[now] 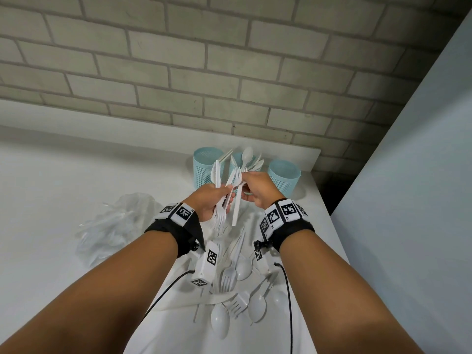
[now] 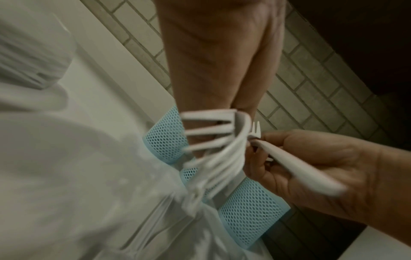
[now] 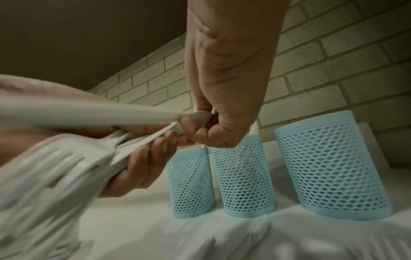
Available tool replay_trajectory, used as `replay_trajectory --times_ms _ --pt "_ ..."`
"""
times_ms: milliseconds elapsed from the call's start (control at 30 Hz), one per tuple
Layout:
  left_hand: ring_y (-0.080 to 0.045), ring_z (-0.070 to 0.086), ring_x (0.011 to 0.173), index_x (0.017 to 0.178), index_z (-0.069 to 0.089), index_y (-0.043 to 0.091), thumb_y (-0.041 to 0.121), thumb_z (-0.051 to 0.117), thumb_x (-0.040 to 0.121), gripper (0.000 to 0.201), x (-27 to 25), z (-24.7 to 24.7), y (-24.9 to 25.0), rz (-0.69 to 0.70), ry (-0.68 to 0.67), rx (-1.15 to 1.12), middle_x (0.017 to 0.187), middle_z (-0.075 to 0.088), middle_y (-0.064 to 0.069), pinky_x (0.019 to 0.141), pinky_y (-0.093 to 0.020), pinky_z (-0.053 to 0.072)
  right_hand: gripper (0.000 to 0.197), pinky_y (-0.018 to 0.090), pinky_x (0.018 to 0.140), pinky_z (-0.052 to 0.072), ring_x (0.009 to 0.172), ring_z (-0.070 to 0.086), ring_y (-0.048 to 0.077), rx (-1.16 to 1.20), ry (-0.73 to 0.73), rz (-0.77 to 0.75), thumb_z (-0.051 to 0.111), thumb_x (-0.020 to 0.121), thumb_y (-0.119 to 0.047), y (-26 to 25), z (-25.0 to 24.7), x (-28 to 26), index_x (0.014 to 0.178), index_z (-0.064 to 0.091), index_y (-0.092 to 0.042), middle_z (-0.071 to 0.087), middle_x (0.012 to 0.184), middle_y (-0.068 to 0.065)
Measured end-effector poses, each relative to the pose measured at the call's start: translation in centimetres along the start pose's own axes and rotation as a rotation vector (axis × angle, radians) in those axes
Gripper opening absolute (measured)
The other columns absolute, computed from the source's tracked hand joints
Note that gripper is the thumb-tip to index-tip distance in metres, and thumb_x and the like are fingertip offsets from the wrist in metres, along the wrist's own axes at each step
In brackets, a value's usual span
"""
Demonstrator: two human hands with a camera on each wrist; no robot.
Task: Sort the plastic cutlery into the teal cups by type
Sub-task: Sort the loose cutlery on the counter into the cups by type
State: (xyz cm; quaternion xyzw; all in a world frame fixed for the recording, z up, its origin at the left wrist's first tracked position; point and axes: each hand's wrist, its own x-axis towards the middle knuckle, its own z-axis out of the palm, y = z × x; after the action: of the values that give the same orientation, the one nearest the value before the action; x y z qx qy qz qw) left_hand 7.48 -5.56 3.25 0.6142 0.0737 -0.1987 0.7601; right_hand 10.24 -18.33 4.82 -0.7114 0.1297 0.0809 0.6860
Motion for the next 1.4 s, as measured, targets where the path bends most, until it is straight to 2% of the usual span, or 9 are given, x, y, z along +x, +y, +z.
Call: replay_trajectory --times_ms 200,400,500,600,700,800,1000,1267,1400 --pt "-0.015 0.062 0.057 0.093 0.061 0.003 0.009 0.055 0.093 0.008 0.4 -0.2 -0.3 0.033 0.025 -0.043 0.078 0.062 -0.009 0.048 -0.021 0.053 0.03 0.02 0.054 0.049 0.06 0.05 0.011 -0.014 -0.07 -0.046 0.048 0.098 -0.031 0.2 0.1 -0.3 0.077 0.058 -0.012 0.056 0.069 0.002" --pt "-0.018 0.06 0.065 0.096 0.061 0.0 0.013 0.05 0.096 0.017 0.2 0.0 -0.1 0.039 -0.033 -0.048 0.08 0.062 -0.011 0.052 -0.022 0.054 0.02 0.03 0.071 0.053 0.068 0.059 0.02 -0.063 -0.053 -0.089 0.049 0.096 -0.012 0.4 0.2 0.1 0.079 0.059 -0.01 0.061 0.077 0.008" --pt "-0.019 0.06 0.072 0.109 0.061 0.0 0.013 0.045 0.098 0.023 0.1 0.1 -0.1 0.034 -0.056 -0.049 0.087 0.064 -0.01 0.056 -0.022 0.055 0.022 0.026 0.059 0.042 0.064 0.054 0.021 -0.04 0.063 -0.094 0.04 0.097 -0.011 0.0 -0.1 0.4 0.08 0.054 -0.016 0.062 0.073 0.004" --pt "-0.016 0.059 0.074 0.1 0.062 0.007 0.015 0.044 0.099 0.02 0.0 0.0 0.0 0.016 -0.072 -0.078 0.09 0.063 -0.006 0.058 -0.022 0.054 0.018 0.024 0.055 0.04 0.058 0.051 0.014 0.076 0.151 -0.114 0.037 0.098 -0.014 -0.1 -0.6 0.3 0.087 0.05 -0.018 0.057 0.067 0.001" --pt "-0.012 0.058 0.073 0.097 0.062 0.012 0.019 0.048 0.097 0.016 -0.1 -0.1 0.0 0.019 -0.069 -0.089 0.089 0.063 -0.001 0.058 -0.018 0.053 0.012 0.022 0.044 0.041 0.049 0.045 0.011 0.227 0.158 -0.19 0.044 0.099 -0.018 0.0 -1.1 0.0 0.088 0.049 -0.017 0.043 0.061 0.001" --pt "-0.011 0.061 0.073 0.097 0.063 0.012 0.021 0.052 0.095 0.014 -0.1 -0.2 -0.1 0.028 -0.059 -0.089 0.091 0.065 -0.002 0.06 -0.016 0.055 0.008 0.016 0.036 0.028 0.039 0.035 0.004 0.161 0.077 -0.192 0.058 0.093 -0.02 0.0 -1.4 -0.1 0.087 0.052 -0.018 0.04 0.062 -0.001" --pt "-0.01 0.067 0.073 0.098 0.063 0.012 0.026 0.055 0.093 0.017 -0.2 -0.1 -0.1 0.026 -0.1 -0.063 0.095 0.068 -0.004 0.064 -0.018 0.055 0.03 0.017 0.036 0.02 0.036 0.027 0.004 -0.014 -0.063 -0.115 0.07 0.083 -0.03 0.1 -1.4 -0.5 0.067 0.048 -0.017 0.038 0.052 -0.005" --pt "-0.009 0.069 0.069 0.104 0.06 0.012 0.035 0.047 0.096 0.027 -0.4 -0.7 0.3 -0.016 -0.132 0.006 0.091 0.072 -0.002 0.077 -0.028 0.053 0.016 0.016 0.036 0.024 0.044 0.029 0.006 0.118 0.075 -0.166 0.062 0.09 -0.025 0.3 -1.8 -0.1 0.08 0.056 -0.013 0.037 0.058 -0.003" --pt "-0.009 0.069 0.061 0.096 0.061 0.01 0.031 0.043 0.099 0.028 -0.7 -0.8 0.3 -0.07 -0.096 0.022 0.077 0.073 -0.001 0.061 -0.023 0.056 0.017 0.015 0.037 0.025 0.046 0.029 0.006 0.237 0.114 -0.18 0.059 0.092 -0.026 0.3 -2.3 0.2 0.084 0.058 -0.011 0.038 0.06 -0.004"
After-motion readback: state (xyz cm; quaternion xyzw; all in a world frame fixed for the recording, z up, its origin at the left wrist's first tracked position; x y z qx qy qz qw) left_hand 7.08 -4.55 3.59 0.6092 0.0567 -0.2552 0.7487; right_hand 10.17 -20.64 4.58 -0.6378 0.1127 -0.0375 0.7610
